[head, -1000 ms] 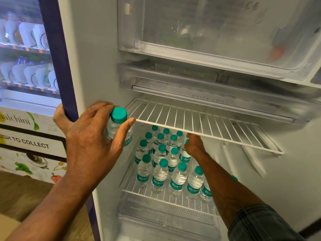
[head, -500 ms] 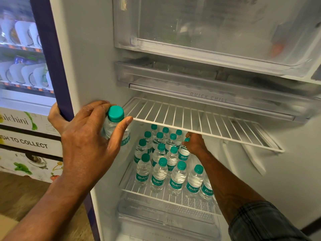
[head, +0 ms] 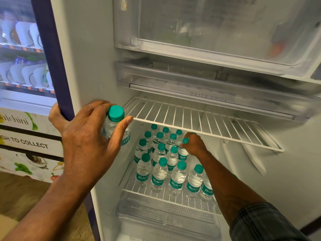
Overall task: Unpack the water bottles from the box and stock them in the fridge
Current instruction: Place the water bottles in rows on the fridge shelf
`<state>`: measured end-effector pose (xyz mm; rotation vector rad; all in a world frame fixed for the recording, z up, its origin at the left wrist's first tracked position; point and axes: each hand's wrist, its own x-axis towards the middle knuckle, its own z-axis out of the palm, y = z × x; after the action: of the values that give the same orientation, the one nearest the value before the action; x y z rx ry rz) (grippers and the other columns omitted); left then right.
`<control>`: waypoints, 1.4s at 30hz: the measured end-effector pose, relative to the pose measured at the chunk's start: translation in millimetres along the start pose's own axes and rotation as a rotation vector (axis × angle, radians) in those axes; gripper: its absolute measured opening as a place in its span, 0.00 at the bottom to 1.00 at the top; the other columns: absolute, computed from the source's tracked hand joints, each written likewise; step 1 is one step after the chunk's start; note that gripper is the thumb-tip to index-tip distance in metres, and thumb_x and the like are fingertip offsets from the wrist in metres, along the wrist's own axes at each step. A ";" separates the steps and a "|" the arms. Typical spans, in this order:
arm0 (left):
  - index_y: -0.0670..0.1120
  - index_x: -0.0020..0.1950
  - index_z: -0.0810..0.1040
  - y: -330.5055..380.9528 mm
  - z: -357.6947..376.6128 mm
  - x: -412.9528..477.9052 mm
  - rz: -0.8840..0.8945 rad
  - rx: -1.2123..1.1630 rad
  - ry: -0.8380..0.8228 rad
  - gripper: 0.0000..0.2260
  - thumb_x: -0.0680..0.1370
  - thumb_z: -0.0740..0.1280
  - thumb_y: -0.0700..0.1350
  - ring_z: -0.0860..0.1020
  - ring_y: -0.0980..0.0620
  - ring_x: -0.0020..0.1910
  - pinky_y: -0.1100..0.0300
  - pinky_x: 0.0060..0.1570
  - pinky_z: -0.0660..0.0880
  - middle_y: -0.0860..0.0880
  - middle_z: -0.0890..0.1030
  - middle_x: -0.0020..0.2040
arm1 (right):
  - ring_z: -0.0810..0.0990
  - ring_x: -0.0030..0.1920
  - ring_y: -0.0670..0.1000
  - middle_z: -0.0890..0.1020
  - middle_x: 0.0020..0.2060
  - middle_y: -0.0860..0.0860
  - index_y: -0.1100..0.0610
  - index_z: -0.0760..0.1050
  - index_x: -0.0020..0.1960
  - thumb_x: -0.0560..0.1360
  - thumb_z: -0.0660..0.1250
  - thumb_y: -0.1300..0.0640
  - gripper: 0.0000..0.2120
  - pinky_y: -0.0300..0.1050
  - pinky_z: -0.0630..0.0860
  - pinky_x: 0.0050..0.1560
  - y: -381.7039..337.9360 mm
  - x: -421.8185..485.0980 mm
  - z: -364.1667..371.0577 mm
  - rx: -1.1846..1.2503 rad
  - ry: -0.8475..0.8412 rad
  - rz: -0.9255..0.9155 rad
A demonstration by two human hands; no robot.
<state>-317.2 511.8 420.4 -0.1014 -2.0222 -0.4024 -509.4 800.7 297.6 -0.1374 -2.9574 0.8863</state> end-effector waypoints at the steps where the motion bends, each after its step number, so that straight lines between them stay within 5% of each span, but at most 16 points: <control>1: 0.40 0.60 0.81 0.0 0.2 0.0 -0.001 0.001 -0.002 0.22 0.82 0.67 0.59 0.82 0.41 0.58 0.33 0.73 0.56 0.41 0.84 0.58 | 0.78 0.59 0.56 0.79 0.61 0.55 0.57 0.73 0.65 0.73 0.74 0.53 0.24 0.47 0.74 0.57 0.0 0.1 -0.3 -0.002 -0.004 -0.001; 6: 0.41 0.60 0.80 -0.7 -0.2 0.3 -0.002 -0.003 -0.008 0.22 0.82 0.66 0.60 0.81 0.41 0.58 0.37 0.74 0.54 0.41 0.84 0.58 | 0.77 0.61 0.57 0.78 0.63 0.55 0.57 0.72 0.67 0.74 0.73 0.52 0.24 0.47 0.74 0.59 2.3 3.4 0.4 0.027 0.001 0.000; 11: 0.40 0.59 0.81 -0.7 -0.5 0.3 0.018 -0.002 -0.004 0.21 0.82 0.67 0.59 0.81 0.42 0.57 0.27 0.69 0.61 0.41 0.84 0.57 | 0.80 0.56 0.57 0.79 0.58 0.54 0.56 0.74 0.62 0.77 0.68 0.45 0.20 0.46 0.77 0.52 -0.4 7.3 -8.3 0.124 0.079 0.023; 14: 0.40 0.59 0.81 -2.7 1.2 -0.5 0.015 -0.009 -0.004 0.21 0.82 0.68 0.59 0.82 0.41 0.57 0.26 0.67 0.63 0.40 0.84 0.57 | 0.82 0.49 0.57 0.80 0.44 0.53 0.58 0.76 0.47 0.79 0.66 0.50 0.10 0.39 0.70 0.43 -8.9 6.4 -28.1 0.156 0.273 0.012; 17: 0.40 0.60 0.80 -3.3 1.4 -0.9 -0.003 -0.019 -0.017 0.22 0.82 0.67 0.60 0.82 0.41 0.57 0.26 0.67 0.64 0.40 0.84 0.58 | 0.82 0.47 0.57 0.82 0.46 0.58 0.62 0.78 0.49 0.79 0.65 0.58 0.07 0.39 0.72 0.43 -22.4 -10.5 -45.0 0.327 0.368 -0.006; 21: 0.41 0.59 0.82 3.3 -3.4 1.2 -0.005 -0.018 -0.003 0.20 0.81 0.69 0.58 0.81 0.44 0.57 0.31 0.71 0.59 0.43 0.84 0.58 | 0.82 0.50 0.53 0.84 0.50 0.55 0.56 0.80 0.54 0.75 0.70 0.65 0.10 0.46 0.80 0.49 -56.0 -65.6 -54.5 0.671 -0.003 -0.131; 25: 0.42 0.59 0.82 6.3 -8.4 3.4 -0.028 -0.042 -0.045 0.20 0.81 0.69 0.59 0.80 0.47 0.58 0.33 0.72 0.57 0.44 0.84 0.59 | 0.78 0.62 0.46 0.81 0.60 0.45 0.49 0.76 0.64 0.72 0.75 0.59 0.23 0.47 0.77 0.62 -82.4 -123.8 -46.4 0.705 -0.298 -0.363; 33: 0.46 0.60 0.83 6.7 -22.8 6.8 -0.075 -0.148 -0.146 0.21 0.80 0.65 0.62 0.80 0.54 0.61 0.34 0.74 0.55 0.49 0.83 0.63 | 0.72 0.68 0.41 0.75 0.66 0.39 0.41 0.66 0.73 0.71 0.77 0.52 0.35 0.51 0.70 0.69 -148.7 -182.5 -37.5 0.735 -0.298 -0.607; 42: 0.53 0.63 0.82 11.8 -35.0 7.9 -0.140 -0.305 -0.159 0.21 0.77 0.67 0.64 0.63 0.84 0.60 0.31 0.74 0.55 0.61 0.78 0.59 | 0.79 0.61 0.47 0.81 0.59 0.45 0.42 0.68 0.69 0.74 0.73 0.57 0.27 0.55 0.77 0.63 -175.7 -212.3 -23.9 0.971 -0.304 -0.525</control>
<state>-288.4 510.8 444.8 -0.1849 -2.1175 -0.8131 -308.8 646.5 409.4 0.8077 -2.1928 2.1720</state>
